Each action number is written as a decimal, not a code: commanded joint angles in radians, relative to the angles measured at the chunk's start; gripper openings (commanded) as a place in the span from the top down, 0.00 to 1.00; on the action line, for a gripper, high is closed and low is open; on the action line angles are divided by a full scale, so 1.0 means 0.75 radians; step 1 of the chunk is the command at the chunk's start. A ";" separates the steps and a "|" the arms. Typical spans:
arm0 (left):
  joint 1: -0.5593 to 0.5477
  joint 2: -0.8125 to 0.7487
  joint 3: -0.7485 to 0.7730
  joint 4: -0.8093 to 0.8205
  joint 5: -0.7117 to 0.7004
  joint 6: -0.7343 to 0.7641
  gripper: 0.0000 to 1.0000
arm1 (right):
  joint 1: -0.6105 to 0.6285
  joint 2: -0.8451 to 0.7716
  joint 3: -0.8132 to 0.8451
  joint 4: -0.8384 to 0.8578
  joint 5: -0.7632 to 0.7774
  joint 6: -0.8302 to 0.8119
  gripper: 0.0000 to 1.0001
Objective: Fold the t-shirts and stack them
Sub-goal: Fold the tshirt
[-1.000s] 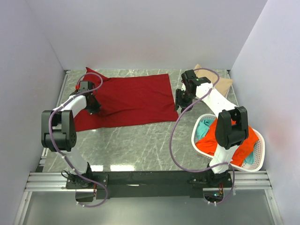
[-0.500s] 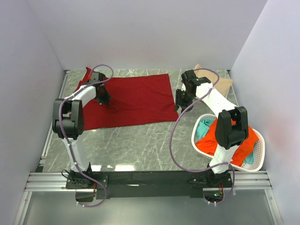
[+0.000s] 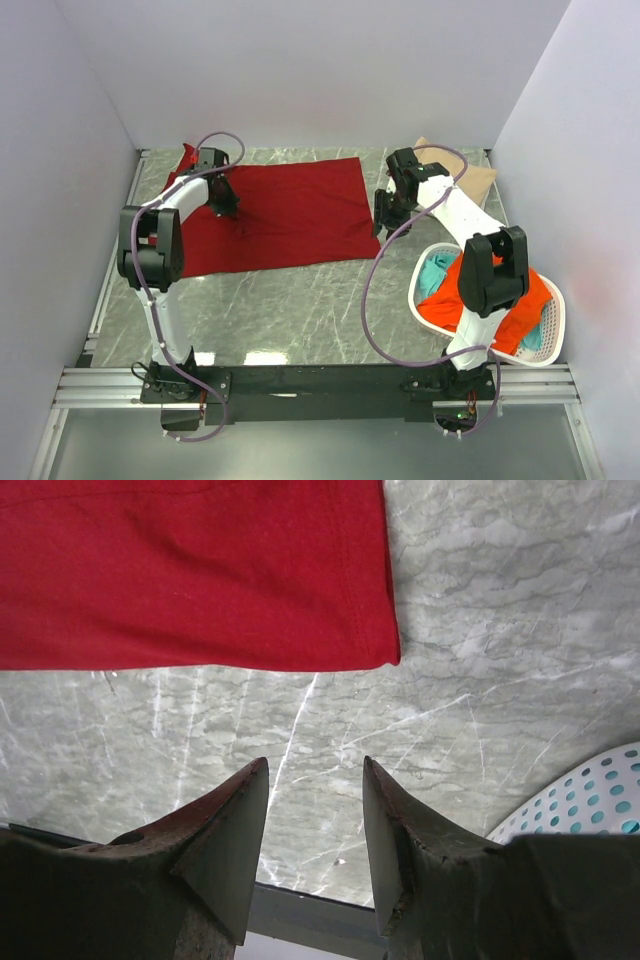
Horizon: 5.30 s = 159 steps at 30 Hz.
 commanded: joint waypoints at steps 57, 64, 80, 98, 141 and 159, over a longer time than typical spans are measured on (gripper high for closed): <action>0.128 -0.619 -1.040 0.158 0.082 -0.077 0.03 | 0.209 0.073 -0.584 0.310 -0.019 0.169 0.53; 0.128 -0.864 -1.208 0.124 0.121 -0.135 0.03 | 0.299 -0.099 -0.725 0.293 -0.066 0.259 0.53; 0.128 -0.824 -0.758 0.046 0.074 -0.067 0.01 | 0.336 -0.065 -0.053 0.117 0.126 0.172 0.53; 0.161 -0.517 -0.860 0.391 0.268 -0.120 0.02 | 0.283 0.107 -0.363 0.551 0.059 0.171 0.53; 0.187 -0.768 -0.509 0.042 0.215 -0.090 0.00 | 0.023 0.234 0.301 0.266 0.196 -0.004 0.53; 0.271 -0.545 -0.222 -0.028 0.360 -0.008 0.02 | -0.018 0.604 0.475 0.446 0.313 -0.025 0.54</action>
